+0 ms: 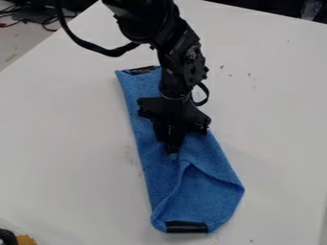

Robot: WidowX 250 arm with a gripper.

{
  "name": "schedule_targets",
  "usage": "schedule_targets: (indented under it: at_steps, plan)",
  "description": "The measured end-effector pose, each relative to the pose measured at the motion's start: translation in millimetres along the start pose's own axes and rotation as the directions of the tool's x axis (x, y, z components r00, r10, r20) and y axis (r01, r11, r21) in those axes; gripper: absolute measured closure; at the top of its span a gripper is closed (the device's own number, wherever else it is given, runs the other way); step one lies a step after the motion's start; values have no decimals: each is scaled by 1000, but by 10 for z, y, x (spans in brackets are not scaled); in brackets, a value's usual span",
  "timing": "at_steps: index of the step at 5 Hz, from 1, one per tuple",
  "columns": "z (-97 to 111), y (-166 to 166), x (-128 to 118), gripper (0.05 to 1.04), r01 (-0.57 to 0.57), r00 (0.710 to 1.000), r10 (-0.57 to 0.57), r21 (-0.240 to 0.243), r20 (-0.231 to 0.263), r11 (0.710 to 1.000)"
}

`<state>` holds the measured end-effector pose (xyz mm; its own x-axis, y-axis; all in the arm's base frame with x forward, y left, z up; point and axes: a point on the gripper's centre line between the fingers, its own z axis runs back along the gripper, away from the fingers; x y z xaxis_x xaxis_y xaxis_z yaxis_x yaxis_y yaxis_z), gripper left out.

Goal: Move the cloth to the right

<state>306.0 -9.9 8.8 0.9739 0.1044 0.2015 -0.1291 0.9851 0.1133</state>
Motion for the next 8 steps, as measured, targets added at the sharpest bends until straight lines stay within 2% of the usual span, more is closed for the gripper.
schedule_targets:
  at_steps: [1,2,3,4,5,6,7,8]
  plan:
    - [58,5,26,901,26,999,-25,48,-21,999]
    - [279,-173,183,967,78,997,-80,89,19,993]
    - [545,-375,365,984,121,989,-131,143,66,982]
    - [648,-560,533,964,139,982,-152,114,112,984]
    - [385,-759,585,774,160,983,-164,51,88,986]
    - [303,-850,583,475,162,982,-162,2,93,987]
    - [284,-819,585,178,134,987,-133,-6,87,991]
    - [333,-807,503,72,133,990,-135,37,50,990]
